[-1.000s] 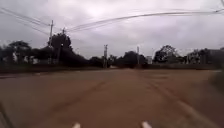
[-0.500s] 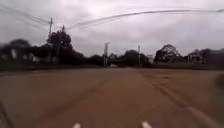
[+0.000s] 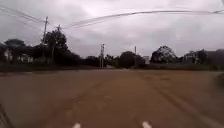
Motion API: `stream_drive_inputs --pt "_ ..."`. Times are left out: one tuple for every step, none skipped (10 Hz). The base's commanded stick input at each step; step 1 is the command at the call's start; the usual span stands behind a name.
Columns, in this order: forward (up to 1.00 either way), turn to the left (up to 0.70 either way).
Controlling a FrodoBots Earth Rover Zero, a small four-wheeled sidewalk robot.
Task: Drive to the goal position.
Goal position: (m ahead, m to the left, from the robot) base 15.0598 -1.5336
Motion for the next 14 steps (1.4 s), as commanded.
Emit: stream_drive_inputs --pt "0.70 0.08" --pt "0.70 0.12" --pt "0.70 0.08" --pt "0.70 0.05" --pt "0.70 0.00" --pt "0.70 0.00" --pt "0.70 0.00" --pt "0.70 0.00" --pt "0.70 0.00" --pt "0.70 -0.35" --pt "0.70 -0.35" --pt "0.70 -0.23" --pt "0.70 -0.01" --pt "0.70 0.03"
